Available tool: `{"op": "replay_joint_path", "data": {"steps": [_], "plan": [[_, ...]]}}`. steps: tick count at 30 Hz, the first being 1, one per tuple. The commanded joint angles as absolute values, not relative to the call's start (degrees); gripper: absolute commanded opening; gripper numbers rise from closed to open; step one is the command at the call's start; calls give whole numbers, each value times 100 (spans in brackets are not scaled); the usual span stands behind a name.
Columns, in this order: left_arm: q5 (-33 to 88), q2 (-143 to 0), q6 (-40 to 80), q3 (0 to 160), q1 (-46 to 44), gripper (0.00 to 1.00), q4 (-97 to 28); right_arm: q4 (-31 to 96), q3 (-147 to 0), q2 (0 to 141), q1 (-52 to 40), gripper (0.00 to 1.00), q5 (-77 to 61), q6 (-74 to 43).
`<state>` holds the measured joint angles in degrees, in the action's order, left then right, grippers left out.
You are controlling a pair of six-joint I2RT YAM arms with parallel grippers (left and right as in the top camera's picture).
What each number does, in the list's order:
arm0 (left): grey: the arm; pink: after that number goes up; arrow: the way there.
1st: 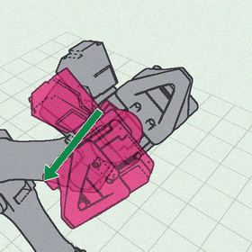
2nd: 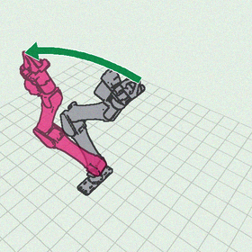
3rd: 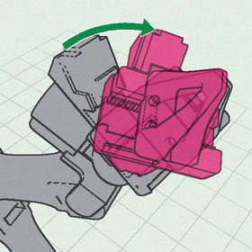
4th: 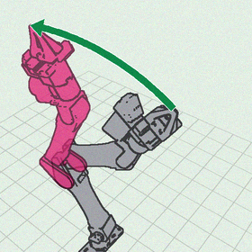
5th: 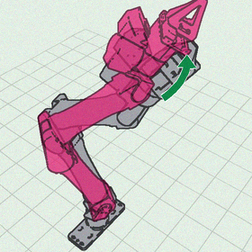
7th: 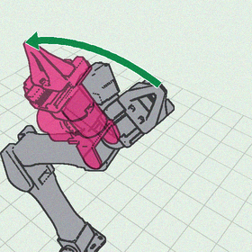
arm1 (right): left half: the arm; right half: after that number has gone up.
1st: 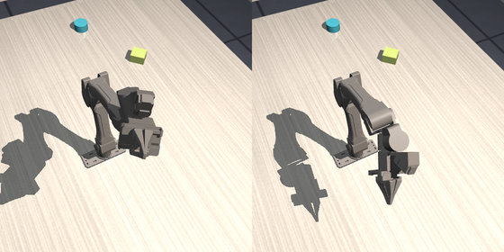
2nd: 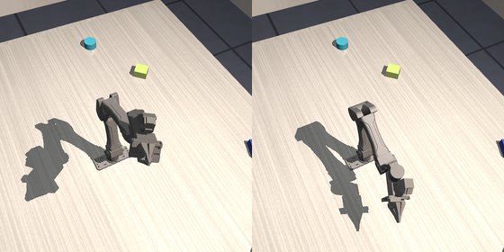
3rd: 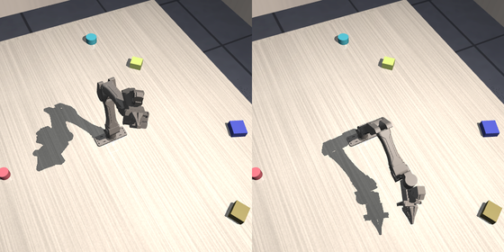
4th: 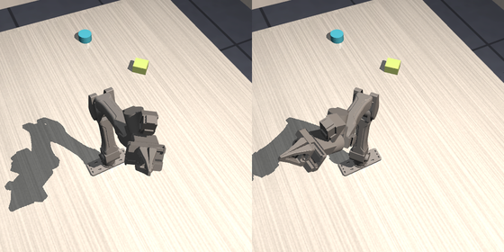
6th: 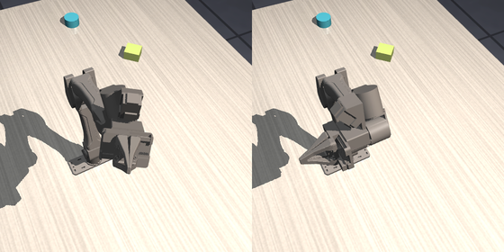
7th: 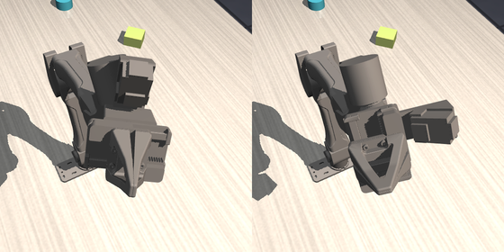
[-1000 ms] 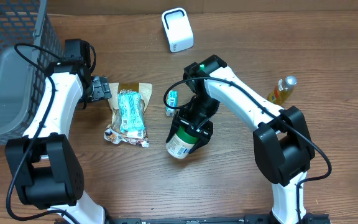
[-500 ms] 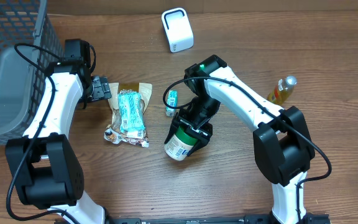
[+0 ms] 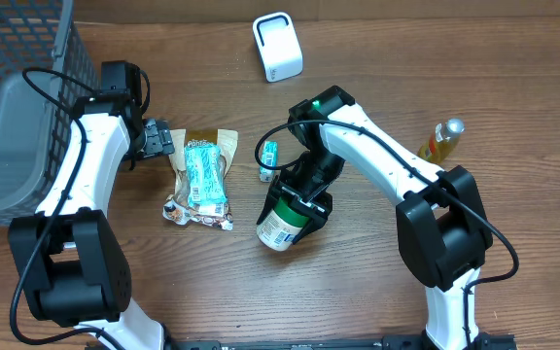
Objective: Scan the item barcode
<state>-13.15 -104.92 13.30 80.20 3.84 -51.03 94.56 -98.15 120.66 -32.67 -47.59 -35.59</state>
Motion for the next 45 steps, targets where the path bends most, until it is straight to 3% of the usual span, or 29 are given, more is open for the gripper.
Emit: {"op": "replay_joint_path", "data": {"steps": [1,20,22,26,39,45], "plan": [[-1391,-10488,1308,8051,362,99,-5092,9548,-9944,12051,-3249,51,-4967,-3551],[-1391,-10488,1306,8051,362,100,-5092,9712,-9944,12051,-3249,52,-4984,-3551],[-1391,-10488,1308,8051,362,100,-5092,9712,-9944,12051,-3249,43,-4984,-3551],[-1391,-10488,1308,8051,362,100,-5092,9692,-9944,12051,-3249,43,-4956,-3548],[-1391,-10488,1306,8051,362,99,-5092,8296,-9944,12051,-3249,44,-1081,-3551],[-1391,-10488,1308,8051,362,99,-5092,7642,-9944,12051,-3249,43,25,-3551]]}}
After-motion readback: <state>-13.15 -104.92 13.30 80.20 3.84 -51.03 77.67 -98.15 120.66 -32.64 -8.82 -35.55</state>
